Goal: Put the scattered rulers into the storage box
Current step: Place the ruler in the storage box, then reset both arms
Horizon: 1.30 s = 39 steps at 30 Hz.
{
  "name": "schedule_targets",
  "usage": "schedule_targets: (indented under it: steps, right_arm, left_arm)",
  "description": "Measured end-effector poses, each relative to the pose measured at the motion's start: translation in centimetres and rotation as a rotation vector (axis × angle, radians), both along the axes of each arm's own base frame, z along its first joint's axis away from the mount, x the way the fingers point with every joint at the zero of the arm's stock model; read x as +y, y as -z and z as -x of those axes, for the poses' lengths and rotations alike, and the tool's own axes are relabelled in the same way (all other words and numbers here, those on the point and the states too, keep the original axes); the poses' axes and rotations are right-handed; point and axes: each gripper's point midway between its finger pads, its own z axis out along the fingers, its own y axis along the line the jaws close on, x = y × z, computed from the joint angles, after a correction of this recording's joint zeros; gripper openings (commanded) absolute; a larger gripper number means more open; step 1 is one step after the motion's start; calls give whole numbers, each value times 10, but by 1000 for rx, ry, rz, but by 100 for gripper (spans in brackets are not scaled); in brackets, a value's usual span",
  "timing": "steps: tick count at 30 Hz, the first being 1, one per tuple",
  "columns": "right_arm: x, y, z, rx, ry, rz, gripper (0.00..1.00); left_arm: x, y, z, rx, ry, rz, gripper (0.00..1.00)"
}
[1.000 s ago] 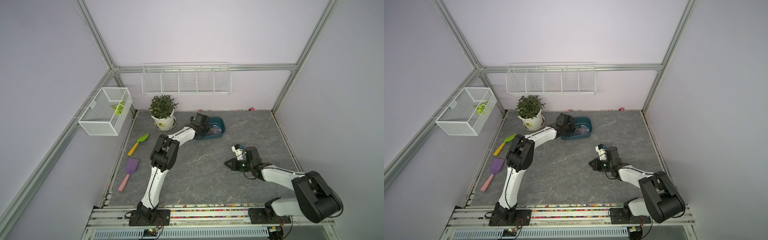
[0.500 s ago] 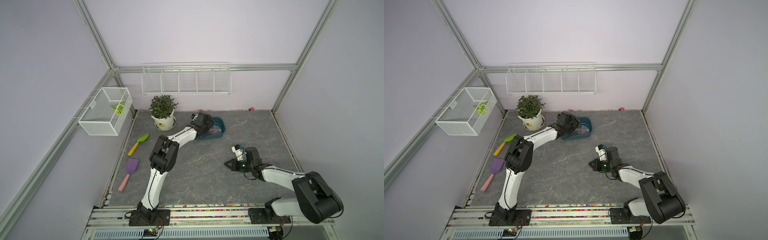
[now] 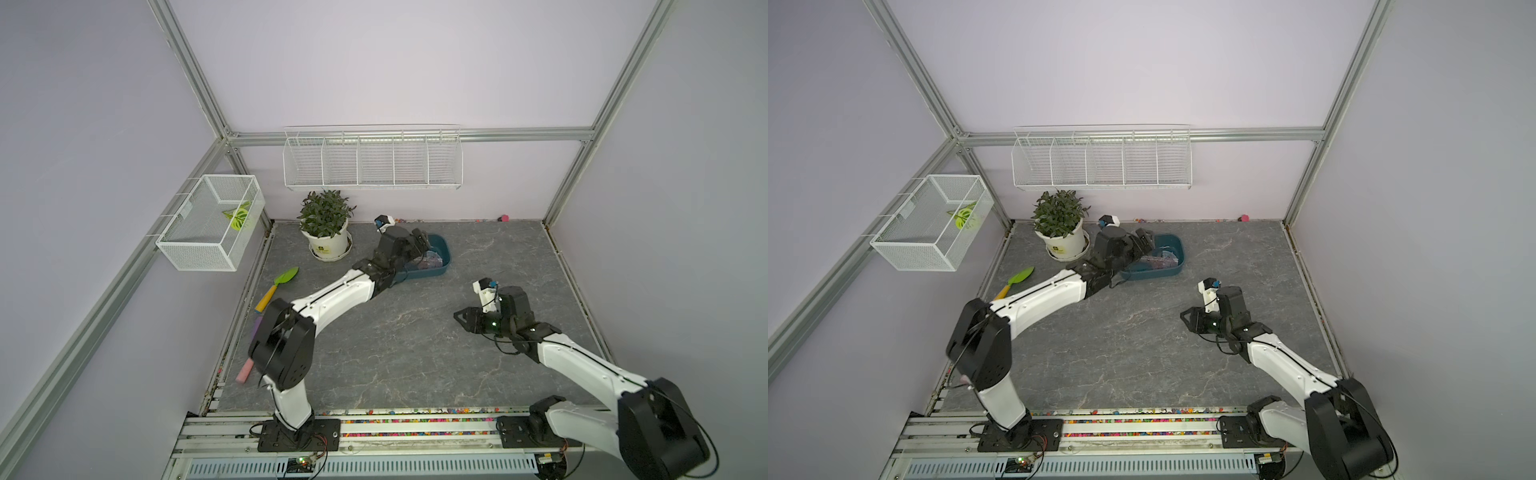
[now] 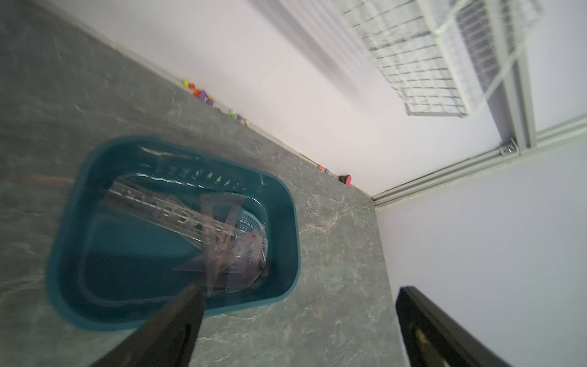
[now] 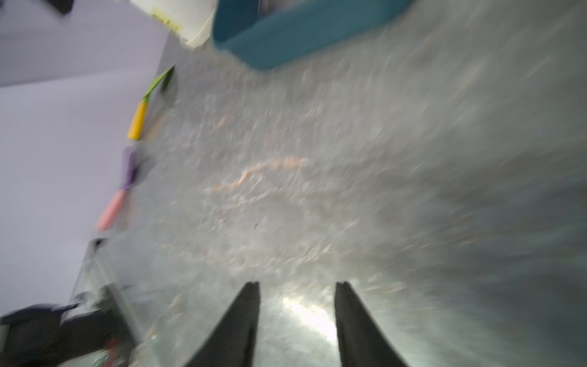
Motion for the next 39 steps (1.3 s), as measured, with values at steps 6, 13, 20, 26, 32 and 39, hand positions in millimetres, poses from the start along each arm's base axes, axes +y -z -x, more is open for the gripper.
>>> schedule_targets:
  steps: [6,13,20,26,32,39]
  right_arm:
    - [-74,-58,-39,-367,364,225,83]
    - [-152,27,-61,-302,516,617,89]
    - [-170,52,-85,-346,510,660,99]
    - [-179,56,-90,-349,515,627,99]
    - [-175,51,-94,-365,502,609,99]
    - [-175,51,-94,-365,499,606,99]
  left_arm:
    - [42,6,23,-224,-45,-310,85]
    - [201,74,13,-190,-224,-561,85]
    - [270,89,-2,-149,-269,-549,83]
    - [257,83,-3,-208,-159,-592,86]
    - [258,80,-4,-247,-127,-619,85]
    - [256,92,24,-257,-82,-600,86]
